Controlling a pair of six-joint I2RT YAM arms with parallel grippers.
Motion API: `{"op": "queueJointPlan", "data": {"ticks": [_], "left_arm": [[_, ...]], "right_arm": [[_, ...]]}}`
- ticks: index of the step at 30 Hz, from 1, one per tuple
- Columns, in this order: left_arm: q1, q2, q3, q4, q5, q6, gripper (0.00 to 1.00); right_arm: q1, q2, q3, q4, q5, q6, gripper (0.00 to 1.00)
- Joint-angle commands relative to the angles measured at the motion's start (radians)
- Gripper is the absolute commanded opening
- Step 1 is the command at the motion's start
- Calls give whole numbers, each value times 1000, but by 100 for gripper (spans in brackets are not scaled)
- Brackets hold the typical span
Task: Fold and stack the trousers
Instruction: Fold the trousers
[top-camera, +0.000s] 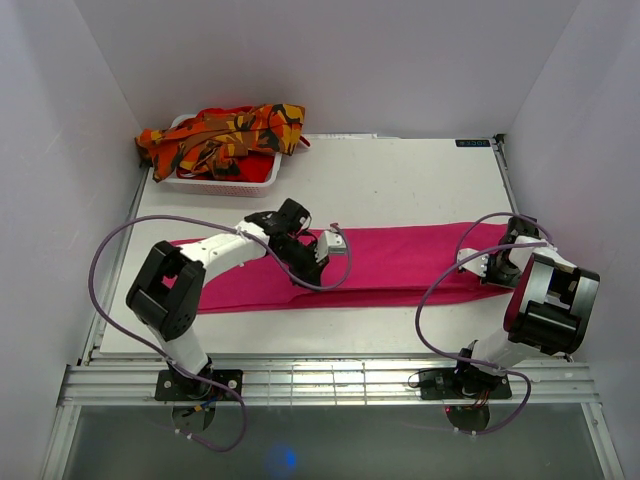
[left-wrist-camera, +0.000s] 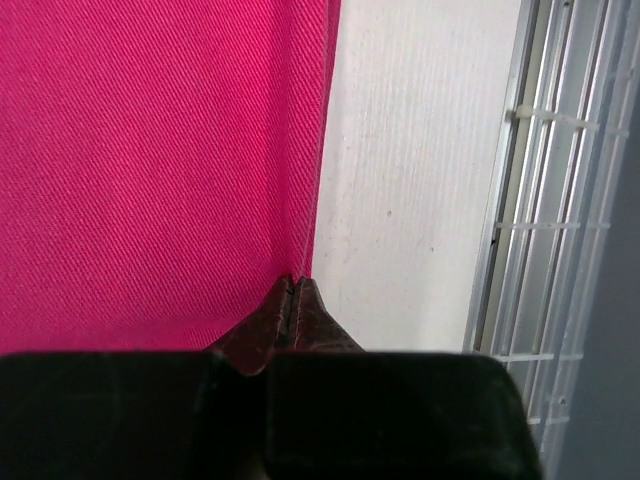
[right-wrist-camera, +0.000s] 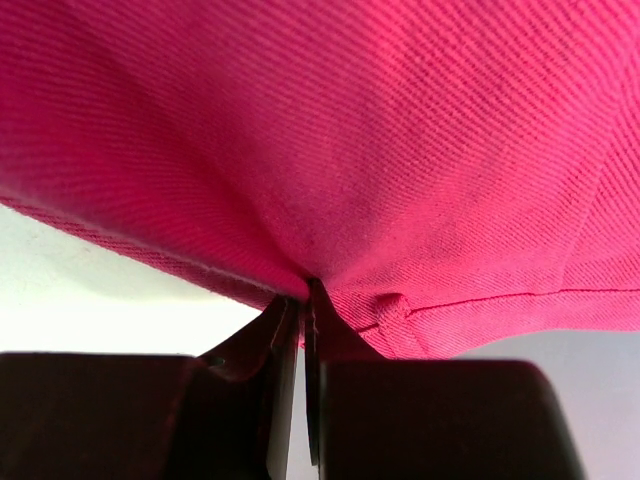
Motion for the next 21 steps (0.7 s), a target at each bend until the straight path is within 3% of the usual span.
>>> {"op": "queueJointPlan", "data": {"ticks": [1, 9, 10, 12, 13, 15, 16, 17, 21], "left_arm": [[12, 38, -86, -126, -77, 53, 0], [7, 192, -84, 4, -172, -40, 3], [7, 195, -81, 4, -182, -47, 8], [7, 161, -84, -11, -176, -39, 31], [9, 137, -87, -19, -169, -33, 31], [15, 39, -90, -52, -146, -30, 57], [30, 3, -90, -62, -143, -37, 61], [47, -32, -89, -69, -143, -48, 70], [258, -179, -78, -132, -115, -86, 73]], "right_arm": [[-14, 49, -19, 58, -11, 34, 8], [-14, 43, 27, 7, -18, 52, 8], [-14, 39, 30, -2, -18, 52, 8], [-14, 26, 33, -11, -23, 52, 8], [-14, 23, 35, -15, -23, 54, 8], [-14, 10, 36, -27, -27, 55, 8], [-12, 6, 35, -33, -26, 58, 8], [-11, 3, 30, -33, -26, 66, 8], [6, -33, -31, -24, -23, 87, 8]]}}
